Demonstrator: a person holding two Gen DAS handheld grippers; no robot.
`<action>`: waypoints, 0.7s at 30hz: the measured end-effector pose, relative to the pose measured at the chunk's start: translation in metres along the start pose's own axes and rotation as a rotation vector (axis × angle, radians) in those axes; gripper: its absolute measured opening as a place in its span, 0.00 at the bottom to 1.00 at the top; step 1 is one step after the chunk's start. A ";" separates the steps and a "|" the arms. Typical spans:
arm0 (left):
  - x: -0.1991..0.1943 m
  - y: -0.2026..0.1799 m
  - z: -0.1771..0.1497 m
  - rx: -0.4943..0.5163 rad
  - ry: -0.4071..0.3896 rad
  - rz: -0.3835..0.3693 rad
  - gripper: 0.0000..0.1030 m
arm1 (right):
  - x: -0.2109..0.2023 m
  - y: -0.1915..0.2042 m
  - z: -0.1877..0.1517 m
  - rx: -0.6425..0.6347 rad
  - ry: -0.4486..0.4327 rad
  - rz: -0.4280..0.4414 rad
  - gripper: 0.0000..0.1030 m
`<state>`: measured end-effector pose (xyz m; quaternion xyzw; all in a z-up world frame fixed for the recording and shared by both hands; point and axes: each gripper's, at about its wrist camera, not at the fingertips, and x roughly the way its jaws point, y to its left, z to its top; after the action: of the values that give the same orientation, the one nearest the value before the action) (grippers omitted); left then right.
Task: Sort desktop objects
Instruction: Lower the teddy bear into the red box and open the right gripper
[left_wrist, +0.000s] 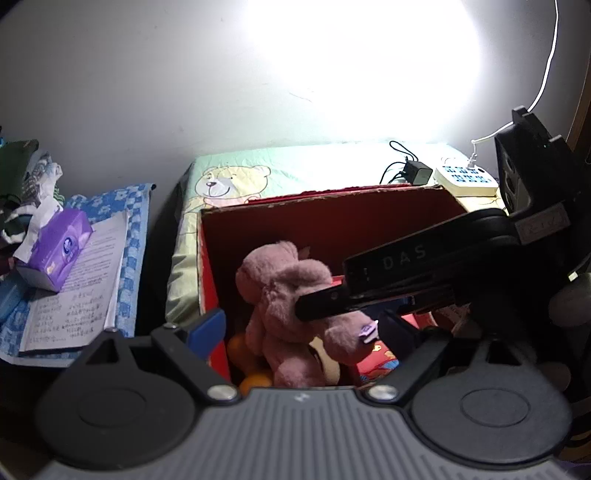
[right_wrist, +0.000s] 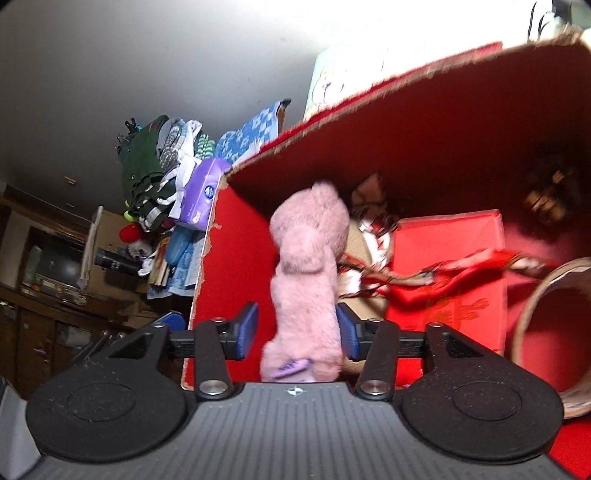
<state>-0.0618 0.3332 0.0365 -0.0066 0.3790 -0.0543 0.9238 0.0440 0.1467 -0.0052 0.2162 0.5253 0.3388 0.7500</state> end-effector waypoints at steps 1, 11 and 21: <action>0.000 0.000 0.001 -0.004 -0.003 -0.008 0.88 | -0.005 -0.001 0.000 0.000 -0.024 -0.002 0.50; 0.028 -0.008 -0.001 0.010 0.060 -0.009 0.83 | 0.009 -0.020 0.009 0.090 -0.035 -0.026 0.19; 0.045 -0.010 0.001 0.021 0.118 0.061 0.82 | 0.016 -0.026 0.008 0.134 -0.001 -0.002 0.19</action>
<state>-0.0301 0.3189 0.0063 0.0179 0.4323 -0.0306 0.9010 0.0620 0.1406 -0.0305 0.2656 0.5467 0.3019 0.7345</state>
